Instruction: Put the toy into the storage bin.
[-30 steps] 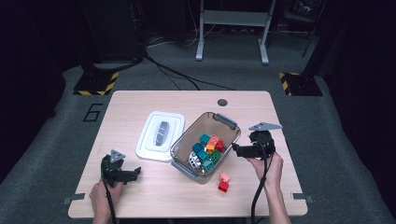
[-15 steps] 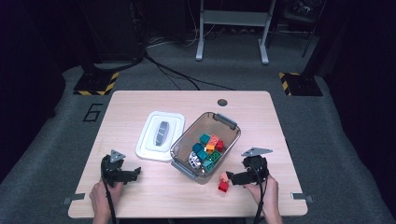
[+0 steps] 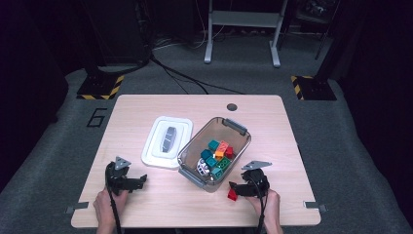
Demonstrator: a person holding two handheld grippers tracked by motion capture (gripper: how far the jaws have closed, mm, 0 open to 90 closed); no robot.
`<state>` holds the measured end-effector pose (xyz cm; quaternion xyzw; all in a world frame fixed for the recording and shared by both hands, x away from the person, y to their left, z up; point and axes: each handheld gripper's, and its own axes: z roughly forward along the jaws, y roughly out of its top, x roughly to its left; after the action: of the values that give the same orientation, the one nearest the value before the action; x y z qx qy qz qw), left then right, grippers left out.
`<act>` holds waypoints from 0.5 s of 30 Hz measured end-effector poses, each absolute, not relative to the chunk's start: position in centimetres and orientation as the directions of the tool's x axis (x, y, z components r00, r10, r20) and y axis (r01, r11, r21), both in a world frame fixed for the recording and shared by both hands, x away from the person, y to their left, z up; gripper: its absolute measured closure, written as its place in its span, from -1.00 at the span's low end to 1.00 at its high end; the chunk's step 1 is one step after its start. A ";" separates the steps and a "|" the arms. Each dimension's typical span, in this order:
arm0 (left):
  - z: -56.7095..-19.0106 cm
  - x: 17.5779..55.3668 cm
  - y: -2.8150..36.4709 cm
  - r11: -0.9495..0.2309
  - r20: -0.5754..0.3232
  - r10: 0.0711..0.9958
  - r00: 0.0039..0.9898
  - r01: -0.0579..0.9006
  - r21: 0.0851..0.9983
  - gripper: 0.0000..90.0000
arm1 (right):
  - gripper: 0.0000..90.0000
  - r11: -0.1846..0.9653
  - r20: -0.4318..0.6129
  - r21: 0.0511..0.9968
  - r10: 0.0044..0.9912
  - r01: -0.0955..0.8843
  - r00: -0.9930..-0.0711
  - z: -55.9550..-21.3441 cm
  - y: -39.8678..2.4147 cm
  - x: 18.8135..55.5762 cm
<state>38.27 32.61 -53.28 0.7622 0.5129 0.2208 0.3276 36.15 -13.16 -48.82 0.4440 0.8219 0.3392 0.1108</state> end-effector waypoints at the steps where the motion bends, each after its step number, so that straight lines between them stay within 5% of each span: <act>1: -53.3 38.3 32.6 -0.259 0.000 0.926 0.376 0.637 0.726 -1.00 | -0.07 0.370 0.133 0.649 0.805 0.665 -0.578 -48.9 -13.1 36.1; 5: -53.3 38.3 32.6 -0.260 0.002 0.926 0.377 0.636 0.726 -1.00 | 0.10 0.386 0.127 0.634 0.803 0.670 -0.583 -49.2 -13.1 36.2; 10: -53.3 38.3 32.6 -0.259 0.000 0.927 0.376 0.637 0.726 -1.00 | 0.54 0.365 0.135 0.640 0.813 0.676 -0.567 -49.0 -13.3 36.2; 15: -53.3 38.3 32.6 -0.260 0.002 0.926 0.376 0.636 0.727 -1.00 | 0.60 0.365 0.127 0.650 0.813 0.667 -0.568 -49.0 -13.7 36.1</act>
<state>38.28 32.61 -53.29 0.7620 0.5125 0.2216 0.3279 36.13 -13.66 -49.04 0.4520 0.8188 0.3368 0.1085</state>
